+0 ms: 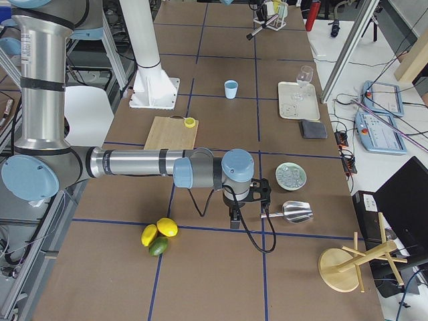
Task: Squeeze lemon into cup
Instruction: 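Lift the muddler out of the cup and carry it back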
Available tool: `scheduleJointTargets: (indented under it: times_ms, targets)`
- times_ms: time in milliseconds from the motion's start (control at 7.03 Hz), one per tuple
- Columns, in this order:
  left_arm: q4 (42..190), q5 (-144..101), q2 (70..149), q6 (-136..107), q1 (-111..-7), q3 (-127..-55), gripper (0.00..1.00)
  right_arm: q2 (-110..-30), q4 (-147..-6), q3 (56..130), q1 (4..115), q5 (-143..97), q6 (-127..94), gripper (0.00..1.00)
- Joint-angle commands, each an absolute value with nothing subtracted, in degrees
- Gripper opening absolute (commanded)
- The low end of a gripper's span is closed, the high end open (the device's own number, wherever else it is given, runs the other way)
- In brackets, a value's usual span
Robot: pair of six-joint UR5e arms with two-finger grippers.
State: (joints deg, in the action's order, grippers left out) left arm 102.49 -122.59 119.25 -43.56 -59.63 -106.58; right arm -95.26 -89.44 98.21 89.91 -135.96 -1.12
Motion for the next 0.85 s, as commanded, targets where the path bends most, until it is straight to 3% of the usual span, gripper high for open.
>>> scheduleJointTargets:
  times_ms: [0,284,711]
  targets:
    - [89.3,-125.2,117.7,-35.8,-63.9,-107.4,0.0,-95.1,-89.4,98.0,89.9,-136.8,-1.6,1.0]
    - [77.9,-125.2,117.5,-31.7,-63.9,-107.5,0.0,-95.1,-89.3,98.3,89.9,-136.8,-1.6,1.0]
    - [73.2,-129.2,110.7,-31.6,-63.9,-104.5,0.0,-95.1,-89.3,98.8,89.9,-136.9,-1.9,1.0]
